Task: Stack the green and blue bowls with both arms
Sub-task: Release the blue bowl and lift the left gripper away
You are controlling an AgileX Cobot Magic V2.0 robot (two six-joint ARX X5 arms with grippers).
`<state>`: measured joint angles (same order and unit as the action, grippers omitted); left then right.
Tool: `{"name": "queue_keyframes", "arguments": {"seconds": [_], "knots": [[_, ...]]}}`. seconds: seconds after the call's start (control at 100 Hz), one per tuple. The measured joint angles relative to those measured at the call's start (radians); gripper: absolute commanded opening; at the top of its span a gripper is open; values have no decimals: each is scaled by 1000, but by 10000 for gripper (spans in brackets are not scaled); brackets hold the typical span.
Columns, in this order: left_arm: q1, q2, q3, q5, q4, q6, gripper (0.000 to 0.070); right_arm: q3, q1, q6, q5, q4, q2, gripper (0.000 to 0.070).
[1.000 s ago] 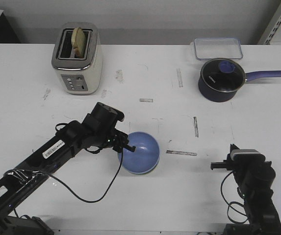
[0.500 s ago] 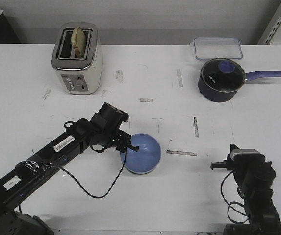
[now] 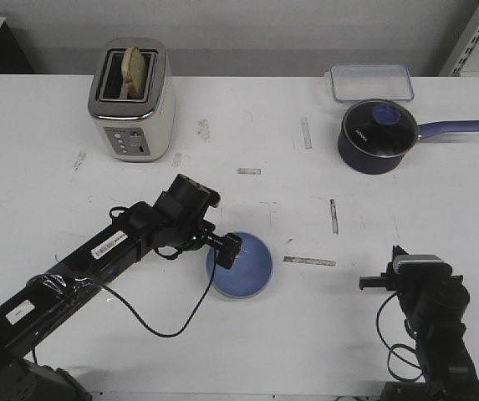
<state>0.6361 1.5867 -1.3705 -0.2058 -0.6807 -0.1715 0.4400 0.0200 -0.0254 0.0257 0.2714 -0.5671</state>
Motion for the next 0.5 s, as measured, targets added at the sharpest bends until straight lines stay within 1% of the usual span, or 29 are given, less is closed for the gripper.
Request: {"name": "queue_keyframes", "arguments": {"seconds": [0.08, 0.12, 0.14, 0.17, 0.28, 0.34, 0.39, 0.43, 0.5], "knots": [[-5, -1, -35, 0, -7, 0, 646, 0, 0, 0, 0, 0, 0, 1], [-9, -3, -58, 4, -6, 0, 625, 0, 0, 0, 0, 0, 0, 1], [-12, -5, -70, 10, -6, 0, 596, 0, 0, 0, 0, 0, 0, 1], [-17, -6, -92, 24, -6, 0, 534, 0, 0, 0, 0, 0, 0, 1], [-43, -12, -178, 102, -3, 4, 228, 0, 0, 0, 0, 0, 0, 1], [-64, -12, -222, 134, 1, 18, 103, 0, 0, 0, 0, 0, 0, 1], [-84, -13, -254, 154, 0, 40, 36, 0, 0, 0, 0, 0, 0, 1], [-100, -13, -276, 161, -1, 65, 6, 0, 0, 0, 0, -2, 0, 1], [-130, -16, -306, 164, -5, 110, 0, 0, 0, 0, 0, -15, 0, 1]]}}
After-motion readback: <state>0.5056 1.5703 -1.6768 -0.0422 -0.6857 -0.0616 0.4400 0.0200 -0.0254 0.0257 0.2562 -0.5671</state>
